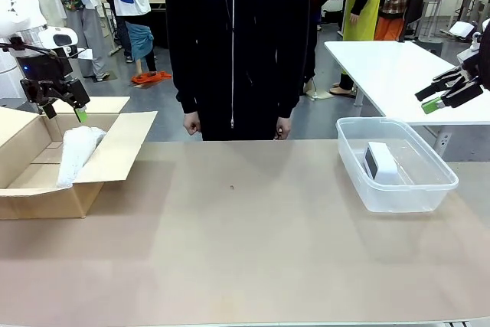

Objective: Separate and place wrapped and unwrapped clocks.
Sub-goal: If the picked Digital clock is wrapped, place it in the Package Box ; if not, place it in the Organizing box.

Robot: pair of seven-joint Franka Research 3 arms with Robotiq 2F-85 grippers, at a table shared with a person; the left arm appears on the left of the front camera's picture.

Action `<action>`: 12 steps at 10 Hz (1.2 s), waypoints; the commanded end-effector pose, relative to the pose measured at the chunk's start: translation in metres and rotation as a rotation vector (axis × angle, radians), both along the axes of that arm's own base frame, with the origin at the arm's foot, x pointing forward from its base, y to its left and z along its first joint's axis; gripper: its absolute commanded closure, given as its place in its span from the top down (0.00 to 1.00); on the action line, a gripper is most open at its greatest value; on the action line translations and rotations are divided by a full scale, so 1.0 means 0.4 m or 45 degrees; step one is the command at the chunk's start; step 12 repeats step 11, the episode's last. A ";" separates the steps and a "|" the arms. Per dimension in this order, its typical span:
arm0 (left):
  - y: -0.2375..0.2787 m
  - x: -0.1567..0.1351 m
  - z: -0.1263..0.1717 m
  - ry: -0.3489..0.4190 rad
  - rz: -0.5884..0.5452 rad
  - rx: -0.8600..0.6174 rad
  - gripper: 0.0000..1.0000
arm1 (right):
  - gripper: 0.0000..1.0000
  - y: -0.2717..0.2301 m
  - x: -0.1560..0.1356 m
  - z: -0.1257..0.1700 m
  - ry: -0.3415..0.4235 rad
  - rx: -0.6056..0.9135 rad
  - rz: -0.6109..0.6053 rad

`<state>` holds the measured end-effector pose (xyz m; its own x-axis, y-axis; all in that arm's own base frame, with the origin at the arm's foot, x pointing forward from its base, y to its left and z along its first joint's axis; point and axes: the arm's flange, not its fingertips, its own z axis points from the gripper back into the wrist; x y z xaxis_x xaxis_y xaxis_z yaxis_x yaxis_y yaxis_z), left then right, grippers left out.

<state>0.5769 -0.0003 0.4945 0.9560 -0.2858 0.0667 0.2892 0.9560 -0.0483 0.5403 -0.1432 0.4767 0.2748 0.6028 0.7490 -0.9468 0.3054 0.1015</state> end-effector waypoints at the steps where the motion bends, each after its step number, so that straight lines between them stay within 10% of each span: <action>1: 0.000 0.000 0.004 0.001 0.001 -0.002 1.00 | 1.00 0.005 -0.002 -0.001 0.001 -0.008 -0.013; 12: 0.000 0.000 0.004 0.001 0.001 -0.002 1.00 | 1.00 0.005 -0.002 -0.001 0.001 -0.008 -0.013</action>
